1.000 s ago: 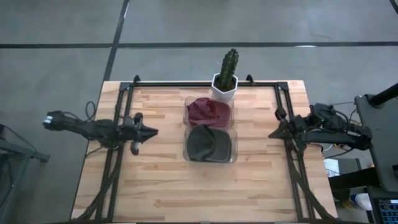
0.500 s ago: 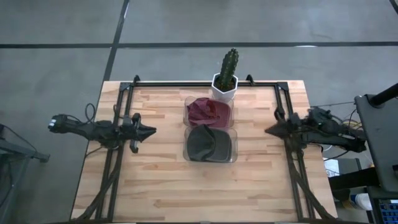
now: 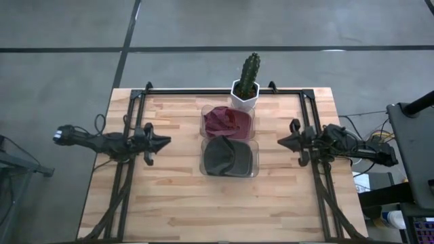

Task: Pick & Place hat
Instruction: Return to Home Position

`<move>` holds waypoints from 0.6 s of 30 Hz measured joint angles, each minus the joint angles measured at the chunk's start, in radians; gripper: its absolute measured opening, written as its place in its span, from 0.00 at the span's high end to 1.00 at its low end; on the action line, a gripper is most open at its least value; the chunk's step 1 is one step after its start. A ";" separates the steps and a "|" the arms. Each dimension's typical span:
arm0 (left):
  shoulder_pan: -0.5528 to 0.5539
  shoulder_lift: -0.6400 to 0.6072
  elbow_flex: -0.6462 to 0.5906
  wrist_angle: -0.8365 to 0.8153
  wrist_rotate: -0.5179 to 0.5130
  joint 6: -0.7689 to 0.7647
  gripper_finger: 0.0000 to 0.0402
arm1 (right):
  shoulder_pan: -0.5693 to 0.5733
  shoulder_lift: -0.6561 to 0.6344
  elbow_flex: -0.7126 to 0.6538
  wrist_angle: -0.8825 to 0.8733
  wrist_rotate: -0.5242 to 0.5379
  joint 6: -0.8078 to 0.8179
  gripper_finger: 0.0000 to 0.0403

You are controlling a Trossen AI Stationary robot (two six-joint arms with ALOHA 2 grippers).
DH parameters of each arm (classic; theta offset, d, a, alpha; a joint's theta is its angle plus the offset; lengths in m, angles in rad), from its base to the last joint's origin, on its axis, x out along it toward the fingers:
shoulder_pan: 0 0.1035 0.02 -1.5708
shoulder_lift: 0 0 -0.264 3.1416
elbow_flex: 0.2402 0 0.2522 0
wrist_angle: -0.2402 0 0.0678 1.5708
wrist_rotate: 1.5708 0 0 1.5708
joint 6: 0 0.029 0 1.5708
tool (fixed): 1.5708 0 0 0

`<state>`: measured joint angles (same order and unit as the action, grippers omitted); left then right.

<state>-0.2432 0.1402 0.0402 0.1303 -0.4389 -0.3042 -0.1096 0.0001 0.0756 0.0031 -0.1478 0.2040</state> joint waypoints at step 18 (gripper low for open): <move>0.000 -0.060 -0.032 -0.060 -0.024 0.109 0.89 | 0.000 0.000 -0.059 0.033 -0.047 -0.064 0.98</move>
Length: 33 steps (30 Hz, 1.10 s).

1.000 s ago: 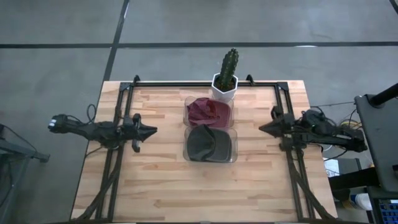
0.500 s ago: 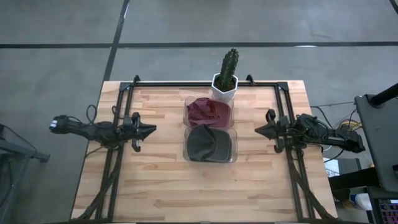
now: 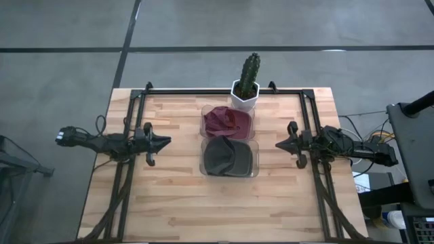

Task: Pick & Place hat
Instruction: Return to Home Position

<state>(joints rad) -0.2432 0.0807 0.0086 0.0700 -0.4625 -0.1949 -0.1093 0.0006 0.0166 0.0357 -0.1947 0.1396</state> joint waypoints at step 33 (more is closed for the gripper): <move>0.000 0.060 -0.002 -0.009 -0.003 -0.025 0.89 | 0.000 0.002 0.000 -0.011 0.003 -0.088 0.98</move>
